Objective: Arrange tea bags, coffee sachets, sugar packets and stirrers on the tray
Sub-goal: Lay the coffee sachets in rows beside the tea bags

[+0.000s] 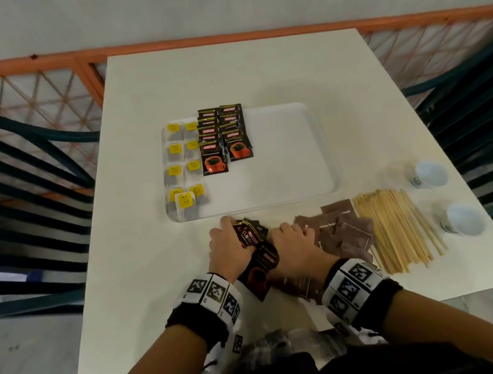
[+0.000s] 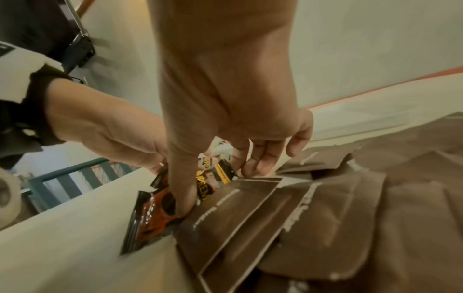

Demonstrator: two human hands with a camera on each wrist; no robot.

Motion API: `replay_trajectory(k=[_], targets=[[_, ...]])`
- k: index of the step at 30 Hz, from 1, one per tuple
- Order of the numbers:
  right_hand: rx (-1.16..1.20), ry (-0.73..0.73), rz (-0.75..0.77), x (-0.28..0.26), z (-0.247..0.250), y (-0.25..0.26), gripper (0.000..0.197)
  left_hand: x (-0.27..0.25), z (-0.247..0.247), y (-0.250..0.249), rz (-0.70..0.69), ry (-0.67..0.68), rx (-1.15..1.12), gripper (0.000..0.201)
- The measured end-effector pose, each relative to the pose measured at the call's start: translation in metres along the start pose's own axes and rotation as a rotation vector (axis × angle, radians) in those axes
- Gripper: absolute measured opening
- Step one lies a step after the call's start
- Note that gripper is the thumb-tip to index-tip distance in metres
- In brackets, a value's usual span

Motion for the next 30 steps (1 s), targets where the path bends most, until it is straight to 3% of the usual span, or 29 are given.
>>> replay_trajectory(k=[4,9,12,17,19,22,24,30], targets=[[0.093,0.003,-0.013,0.003,-0.001,-0.001,0.078,0.004,0.000,0.006,0.038,0.049,-0.139,0.065],[0.107,0.034,-0.043,0.009,0.002,-0.003,0.064,0.001,-0.008,0.013,0.074,0.104,0.005,0.052],[0.114,-0.012,-0.048,0.013,0.010,-0.007,0.054,-0.006,-0.015,0.006,0.018,0.170,-0.108,0.039],[0.018,-0.027,0.020,0.017,0.010,-0.002,0.068,-0.017,-0.011,0.000,-0.079,0.265,-0.127,0.061],[0.032,-0.029,0.043,0.018,0.009,0.000,0.065,-0.019,-0.009,0.002,-0.083,0.274,-0.112,0.064],[0.075,-0.048,0.106,0.016,0.013,0.004,0.062,-0.021,-0.006,0.007,-0.085,0.220,-0.144,0.056],[0.155,-0.091,0.171,0.013,0.023,0.007,0.060,-0.023,0.001,0.009,-0.093,0.169,-0.316,0.051],[0.668,-0.340,0.219,-0.004,0.060,-0.006,0.028,-0.031,0.046,0.006,-0.172,0.000,-0.754,0.053]])
Point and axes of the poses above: each hand's wrist, its own x-axis towards the middle knuckle, its own z-axis out of the back of the hand, y = z × x, the point moved 7 cm from there along x, towards the middle knuckle, and after that the axes turned 7 degrees about y, right-handed, at the moved point
